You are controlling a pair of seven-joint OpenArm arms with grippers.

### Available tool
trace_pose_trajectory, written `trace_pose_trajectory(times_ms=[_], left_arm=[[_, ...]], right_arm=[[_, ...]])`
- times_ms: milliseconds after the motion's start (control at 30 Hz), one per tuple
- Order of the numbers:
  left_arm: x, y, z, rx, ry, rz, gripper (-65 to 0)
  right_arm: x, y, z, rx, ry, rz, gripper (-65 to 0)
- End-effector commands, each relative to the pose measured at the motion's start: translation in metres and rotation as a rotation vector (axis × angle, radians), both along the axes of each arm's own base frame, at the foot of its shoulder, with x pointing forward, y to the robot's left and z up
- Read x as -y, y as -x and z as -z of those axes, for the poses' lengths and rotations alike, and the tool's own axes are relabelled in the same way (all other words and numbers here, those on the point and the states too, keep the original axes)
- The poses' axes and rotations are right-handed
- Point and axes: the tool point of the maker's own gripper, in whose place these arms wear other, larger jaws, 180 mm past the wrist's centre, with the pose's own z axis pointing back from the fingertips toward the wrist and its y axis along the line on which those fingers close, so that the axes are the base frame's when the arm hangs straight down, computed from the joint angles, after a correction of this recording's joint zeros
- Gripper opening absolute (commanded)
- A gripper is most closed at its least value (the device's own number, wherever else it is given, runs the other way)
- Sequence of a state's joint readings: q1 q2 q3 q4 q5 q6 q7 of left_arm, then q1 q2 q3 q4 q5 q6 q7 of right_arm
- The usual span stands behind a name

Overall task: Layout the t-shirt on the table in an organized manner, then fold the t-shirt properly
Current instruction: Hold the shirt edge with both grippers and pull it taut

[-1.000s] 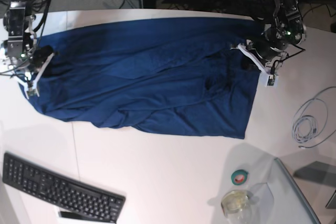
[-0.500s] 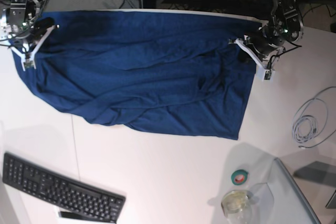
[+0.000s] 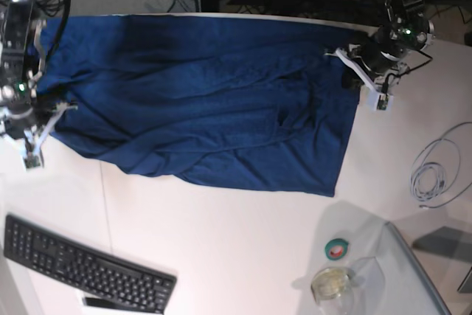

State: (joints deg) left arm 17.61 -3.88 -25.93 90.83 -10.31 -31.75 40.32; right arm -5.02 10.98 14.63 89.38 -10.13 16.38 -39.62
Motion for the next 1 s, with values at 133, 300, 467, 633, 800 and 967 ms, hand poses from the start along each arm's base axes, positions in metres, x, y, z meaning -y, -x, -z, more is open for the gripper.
trace_pose_trajectory(times_ms=[133, 300, 467, 633, 800, 967], left_arm=[[0.001, 0.002, -0.001, 0.017, 0.016, -0.011, -65.0], [0.002, 0.001, -0.002, 0.020, 0.017, -0.011, -65.0], [0.002, -0.002, -0.003, 0.024, 0.017, -0.011, -65.0], [0.001, 0.002, 0.004, 0.004, 0.025, -0.018, -65.0], [0.001, 0.004, 0.008, -0.008, 0.030, -0.021, -65.0], [0.000, 0.004, 0.008, -0.008, 0.029, -0.021, -65.0]], right_arm=[[0.002, -0.037, 0.000, 0.018, -0.008, -0.027, -41.4], [-0.002, -0.042, 0.015, -0.028, -0.024, -0.031, -41.4], [-0.015, -0.040, 0.021, -0.071, -0.055, -0.118, -41.4], [-0.017, -0.039, 0.023, -0.081, -0.058, -0.134, -41.6], [-0.017, -0.040, 0.035, -0.116, -0.081, -0.121, -43.1], [-0.016, -0.042, 0.039, -0.128, -0.092, -0.113, -54.9]])
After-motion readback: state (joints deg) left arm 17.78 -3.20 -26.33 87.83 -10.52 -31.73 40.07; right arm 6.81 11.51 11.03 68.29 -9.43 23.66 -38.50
